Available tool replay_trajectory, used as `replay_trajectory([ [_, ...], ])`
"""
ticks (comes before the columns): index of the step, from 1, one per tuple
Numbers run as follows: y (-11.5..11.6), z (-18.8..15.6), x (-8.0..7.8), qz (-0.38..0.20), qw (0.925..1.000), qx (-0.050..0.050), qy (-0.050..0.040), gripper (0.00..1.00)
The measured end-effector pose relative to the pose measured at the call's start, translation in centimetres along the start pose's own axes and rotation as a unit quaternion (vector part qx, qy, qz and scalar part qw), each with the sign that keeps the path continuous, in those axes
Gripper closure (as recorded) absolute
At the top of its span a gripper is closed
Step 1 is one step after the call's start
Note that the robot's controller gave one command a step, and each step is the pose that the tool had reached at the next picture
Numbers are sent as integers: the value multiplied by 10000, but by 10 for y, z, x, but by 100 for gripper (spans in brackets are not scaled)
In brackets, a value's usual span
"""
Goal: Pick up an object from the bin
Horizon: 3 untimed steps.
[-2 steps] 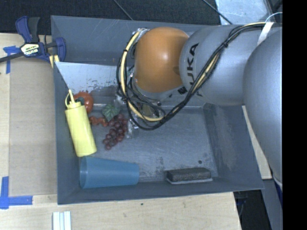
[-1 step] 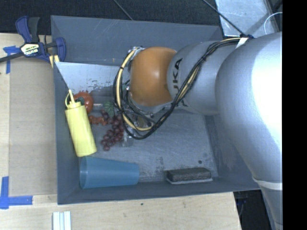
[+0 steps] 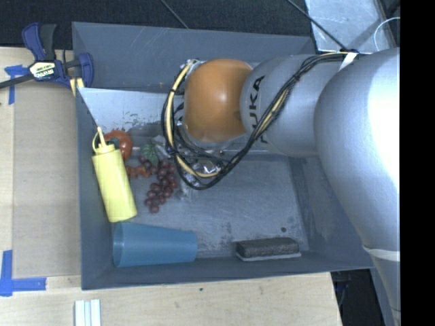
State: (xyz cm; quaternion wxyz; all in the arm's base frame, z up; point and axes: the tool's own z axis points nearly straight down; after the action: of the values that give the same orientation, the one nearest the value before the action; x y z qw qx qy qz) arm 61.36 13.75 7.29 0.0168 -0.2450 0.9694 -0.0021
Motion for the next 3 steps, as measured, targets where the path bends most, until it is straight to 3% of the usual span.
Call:
replay_trajectory([
  [1, 11, -6, 12, 1445, 9895, -22, 24, 100],
  [3, 11, -19, 15, 1447, 9894, -28, 75, 100],
])
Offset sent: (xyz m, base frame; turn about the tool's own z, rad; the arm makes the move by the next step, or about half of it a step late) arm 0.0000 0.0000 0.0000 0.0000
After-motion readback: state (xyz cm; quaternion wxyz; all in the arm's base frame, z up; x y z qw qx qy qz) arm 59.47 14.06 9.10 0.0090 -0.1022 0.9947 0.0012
